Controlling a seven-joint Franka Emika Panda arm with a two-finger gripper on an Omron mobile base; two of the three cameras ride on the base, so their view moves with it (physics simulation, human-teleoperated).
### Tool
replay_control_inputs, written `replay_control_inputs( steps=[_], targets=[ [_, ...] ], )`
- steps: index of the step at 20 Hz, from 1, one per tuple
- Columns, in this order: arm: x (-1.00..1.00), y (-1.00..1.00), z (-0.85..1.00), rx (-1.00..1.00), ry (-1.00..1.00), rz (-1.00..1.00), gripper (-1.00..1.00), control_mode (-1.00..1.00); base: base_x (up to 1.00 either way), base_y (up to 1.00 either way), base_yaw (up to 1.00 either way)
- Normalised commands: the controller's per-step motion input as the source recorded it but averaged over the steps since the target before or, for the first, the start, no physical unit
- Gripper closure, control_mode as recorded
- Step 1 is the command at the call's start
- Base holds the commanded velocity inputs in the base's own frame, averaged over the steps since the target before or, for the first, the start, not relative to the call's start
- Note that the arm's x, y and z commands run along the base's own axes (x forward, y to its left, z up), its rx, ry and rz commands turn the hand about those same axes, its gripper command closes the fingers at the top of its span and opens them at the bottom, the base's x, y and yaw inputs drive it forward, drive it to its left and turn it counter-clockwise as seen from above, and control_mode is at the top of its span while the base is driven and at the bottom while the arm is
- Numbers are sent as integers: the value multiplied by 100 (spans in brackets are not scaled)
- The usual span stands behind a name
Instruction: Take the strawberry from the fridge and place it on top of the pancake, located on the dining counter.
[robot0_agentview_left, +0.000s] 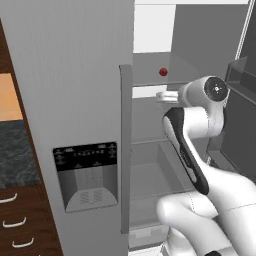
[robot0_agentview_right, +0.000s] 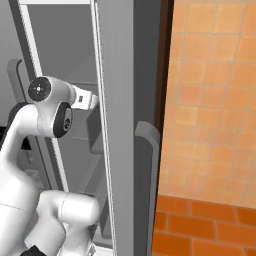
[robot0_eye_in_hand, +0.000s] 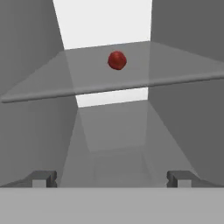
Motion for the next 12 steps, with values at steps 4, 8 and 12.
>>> replay_control_inputs(
  steps=[4,8,12],
  targets=[
    [39,-5,64,4,7,0,-100,-100,0,0,0],
    [58,-14,28,-3,3,0,-100,-100,0,0,0],
    [57,-7,28,-5,11,0,-100,-100,0,0,0]
  ],
)
